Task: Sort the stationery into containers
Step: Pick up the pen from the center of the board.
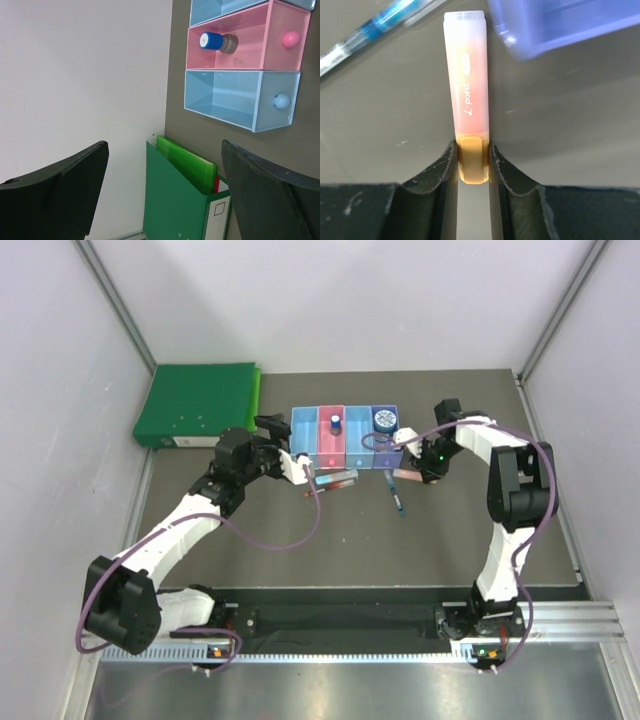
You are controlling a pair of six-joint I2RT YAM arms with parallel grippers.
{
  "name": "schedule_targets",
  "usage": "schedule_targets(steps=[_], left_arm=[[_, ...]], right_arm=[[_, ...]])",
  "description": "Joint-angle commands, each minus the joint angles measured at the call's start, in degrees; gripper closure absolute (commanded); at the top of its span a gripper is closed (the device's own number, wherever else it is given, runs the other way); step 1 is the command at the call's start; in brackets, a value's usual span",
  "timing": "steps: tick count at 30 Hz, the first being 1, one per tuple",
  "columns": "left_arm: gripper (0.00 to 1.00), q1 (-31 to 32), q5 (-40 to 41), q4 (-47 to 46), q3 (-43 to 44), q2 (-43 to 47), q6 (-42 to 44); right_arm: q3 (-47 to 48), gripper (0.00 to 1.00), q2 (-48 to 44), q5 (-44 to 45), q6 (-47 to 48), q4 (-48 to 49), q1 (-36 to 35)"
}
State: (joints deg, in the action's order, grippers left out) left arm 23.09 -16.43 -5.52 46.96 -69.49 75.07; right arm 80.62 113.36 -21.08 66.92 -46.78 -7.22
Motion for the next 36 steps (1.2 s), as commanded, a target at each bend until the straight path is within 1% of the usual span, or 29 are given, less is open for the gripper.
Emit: schedule_targets(steps=[1,6,10,13,16,17,19,20,22,23,25,26,27,28,29,31,32,36], left_arm=[[0.01,-0.7,-0.5,-1.6,1.7,1.8,0.3],[0.01,-1.2,-1.2,-3.0,1.0,1.8,0.3],[0.01,-1.4,-2.0,-3.9,0.3,1.6,0.2],[0.01,-1.4,-2.6,-5.2,-0.2,1.6,0.1],[0.01,-1.5,-2.5,-6.5,-0.9,1.5,0.1],[0.01,-1.6,-2.5,-7.5,-1.2,1.4,0.0],[0.01,-1.5,-2.3,-8.1,-1.7,1.3,-0.1],[0.01,-1.6,-2.3,-8.2,-1.7,1.3,-0.2],[0.01,-1.5,-2.2,-8.2,-1.6,1.6,-0.2],[0.01,-1.6,-2.1,-8.2,-1.7,1.6,-0.3],[0.01,-1.5,-1.7,-7.9,-1.7,2.0,-0.1],[0.01,-1.6,-1.7,-7.8,-1.7,2.2,0.0],[0.01,-1.6,-1.6,-7.8,-1.7,2.4,0.0],[0.01,-1.6,-1.5,-7.3,-1.7,2.5,0.1],[0.01,-1.6,-1.5,-7.1,-1.9,2.7,0.2],[0.01,-1.5,-1.4,-6.7,-2.0,3.2,0.3],[0.01,-1.6,-1.3,-6.6,-2.0,3.4,0.3],[0.01,-1.5,-0.9,-5.9,-2.4,4.3,0.4]], right_arm=[[-4.9,1.0,-5.8,-1.2,0.8,-4.5,0.4],[-8.6,1.0,-15.0,-1.8,1.2,-9.1,0.6],[-7.9,1.0,-19.4,-1.8,0.2,-12.0,2.5],[-4.4,1.0,-21.1,-3.6,-3.0,-14.1,4.4],[-1.4,1.0,-22.0,-5.8,-8.6,-13.3,4.6],[-0.7,1.0,-22.1,-7.6,-12.4,-12.5,4.3],[1.6,1.0,-21.8,-9.2,-16.2,-10.3,3.0],[2.4,1.0,-21.6,-10.2,-20.3,-9.2,2.5],[5.0,1.0,-20.7,-11.4,-24.4,-5.9,0.9],[5.8,1.0,-20.5,-12.2,-29.2,-4.6,0.5],[7.7,1.0,-19.8,-12.9,-34.1,-0.2,-1.2],[8.1,1.0,-19.7,-13.0,-39.6,1.8,-1.8],[8.1,1.0,-19.4,-12.6,-42.3,6.0,-2.5],[8.3,1.0,-19.4,-12.5,-44.7,7.8,-4.1],[7.8,1.0,-19.2,-11.7,-49.8,12.4,-4.9],[7.4,1.0,-19.0,-10.6,-54.6,16.2,-7.1],[6.8,1.0,-18.4,-8.9,-59.2,19.9,-7.9],[5.7,1.0,-16.2,-4.7,-69.3,26.6,-10.9]])
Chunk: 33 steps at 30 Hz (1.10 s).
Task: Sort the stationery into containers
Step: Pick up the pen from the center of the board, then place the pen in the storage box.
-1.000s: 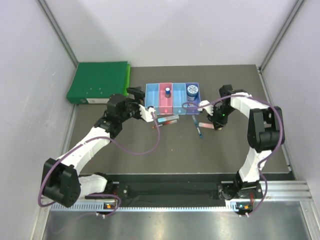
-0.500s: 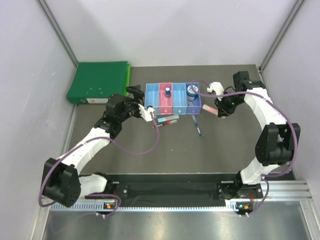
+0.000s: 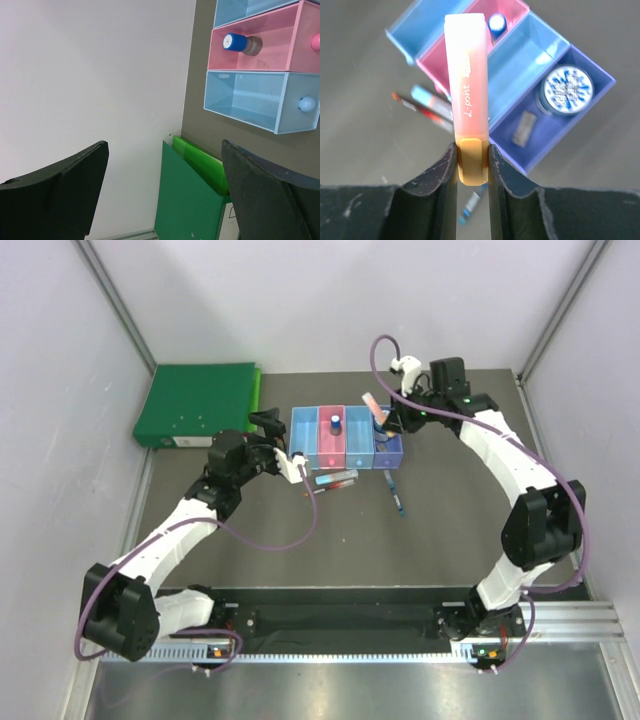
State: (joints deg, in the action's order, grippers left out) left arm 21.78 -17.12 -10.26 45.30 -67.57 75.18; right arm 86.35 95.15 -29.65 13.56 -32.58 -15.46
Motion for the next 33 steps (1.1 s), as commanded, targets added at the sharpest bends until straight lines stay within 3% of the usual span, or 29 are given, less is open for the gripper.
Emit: schedule_targets(steps=[1,5,10,33], left_arm=[[0.01,-0.2,-0.2,-1.2,-0.9,2.5,0.1],[0.01,-0.2,0.0,-0.1,-1.5,3.5,0.1],[0.01,-0.2,0.2,1.4,-2.0,5.3,0.2],[0.01,-0.6,-0.2,-0.7,-1.5,2.8,-1.6]], right_arm=[[-0.4,1.0,2.5,4.6,-17.6,13.4,-2.8],[-1.5,1.0,7.3,7.3,-25.1,18.0,-4.0],[0.7,1.0,12.4,9.1,-28.1,19.7,-5.2],[3.9,0.99,21.7,13.2,-29.7,21.0,-7.5]])
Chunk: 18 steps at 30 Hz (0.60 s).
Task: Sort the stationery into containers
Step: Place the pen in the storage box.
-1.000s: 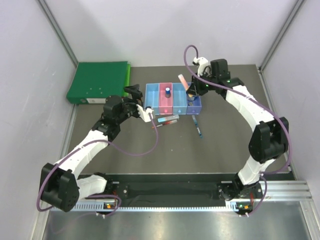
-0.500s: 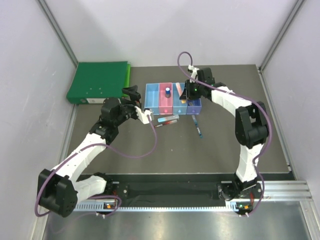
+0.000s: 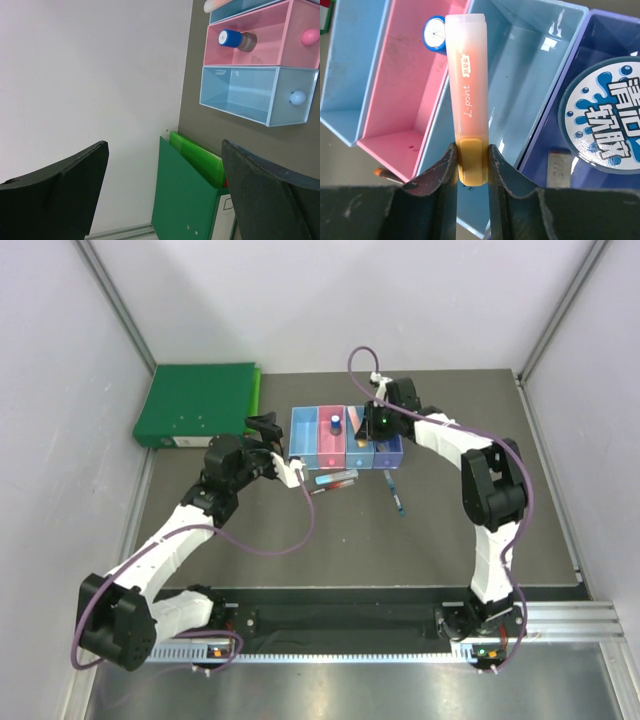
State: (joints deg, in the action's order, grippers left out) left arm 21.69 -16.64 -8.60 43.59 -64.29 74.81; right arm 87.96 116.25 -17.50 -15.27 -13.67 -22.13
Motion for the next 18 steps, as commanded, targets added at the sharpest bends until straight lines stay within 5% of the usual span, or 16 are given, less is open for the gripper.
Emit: schedule_targets(steps=[1,18], left_arm=[[0.01,-0.8,-0.8,-2.5,0.3,-0.6,-1.2],[0.01,-2.4,-3.0,-3.9,0.8,-2.8,-1.9]], right_arm=[[2.5,0.99,0.8,1.1,-0.9,2.1,-0.8],[4.0,0.65,1.2,2.6,0.5,1.6,-2.1]])
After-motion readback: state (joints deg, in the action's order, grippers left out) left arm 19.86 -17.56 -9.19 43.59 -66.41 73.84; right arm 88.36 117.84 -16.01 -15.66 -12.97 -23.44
